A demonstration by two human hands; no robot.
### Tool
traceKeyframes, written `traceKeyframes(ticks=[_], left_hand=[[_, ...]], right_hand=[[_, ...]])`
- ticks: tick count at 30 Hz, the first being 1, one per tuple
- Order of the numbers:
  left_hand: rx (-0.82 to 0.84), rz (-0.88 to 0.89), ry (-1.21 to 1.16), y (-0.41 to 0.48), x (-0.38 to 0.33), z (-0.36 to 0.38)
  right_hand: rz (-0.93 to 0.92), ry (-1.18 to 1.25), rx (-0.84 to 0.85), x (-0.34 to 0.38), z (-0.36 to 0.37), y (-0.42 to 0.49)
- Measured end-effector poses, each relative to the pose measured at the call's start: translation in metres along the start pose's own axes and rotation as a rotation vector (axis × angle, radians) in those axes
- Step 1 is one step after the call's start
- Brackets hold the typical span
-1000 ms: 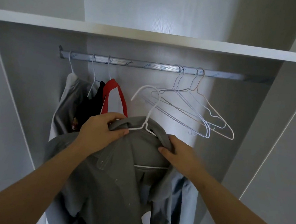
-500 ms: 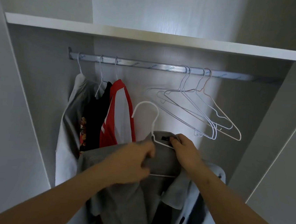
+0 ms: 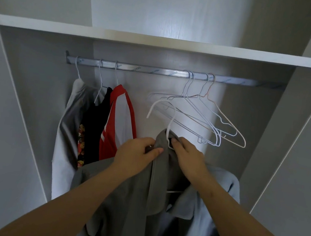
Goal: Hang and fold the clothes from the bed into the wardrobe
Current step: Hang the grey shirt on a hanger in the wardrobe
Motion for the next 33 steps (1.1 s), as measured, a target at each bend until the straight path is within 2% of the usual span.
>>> traceKeyframes(ticks=[2,6,10,13,16,18,26,29,33], left_hand=[[0.008,0.034,-0.014,0.0,-0.009,0.004],[0.074,0.112,0.051,-0.003,-0.005,0.0],[0.057,0.129,0.098,-0.008,0.003,-0.007],[-0.008,0.092,0.029,-0.008,0.004,-0.009],[-0.079,0.015,-0.055,-0.005,0.009,-0.011],[-0.076,0.018,-0.093,-0.003,0.002,-0.003],[0.083,0.027,-0.117,0.021,-0.03,0.068],[0.065,0.007,-0.132,0.03,-0.035,0.083],[0.039,-0.12,-0.27,0.026,-0.023,0.098]], right_hand=[[-0.011,0.014,0.025,0.005,0.003,-0.003],[0.141,0.296,-0.011,-0.016,-0.017,0.004],[0.224,0.306,-0.013,-0.036,-0.025,0.009],[0.22,0.195,-0.043,-0.043,-0.034,0.01],[0.243,-0.215,-0.118,-0.059,-0.058,0.004],[0.248,-0.369,-0.194,-0.071,-0.074,-0.006],[0.516,-0.155,-0.248,-0.138,-0.127,-0.038],[0.562,-0.091,-0.285,-0.157,-0.147,-0.046],[0.639,-0.046,-0.28,-0.18,-0.155,-0.056]])
Point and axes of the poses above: each hand's wrist, its own y-axis towards the middle knuckle, its own z-axis out of the palm, x = y × z, the point moved 10 cm from there along y, towards the middle knuckle, and after that the axes turned 3 degrees about z, right-handed, at the moved point
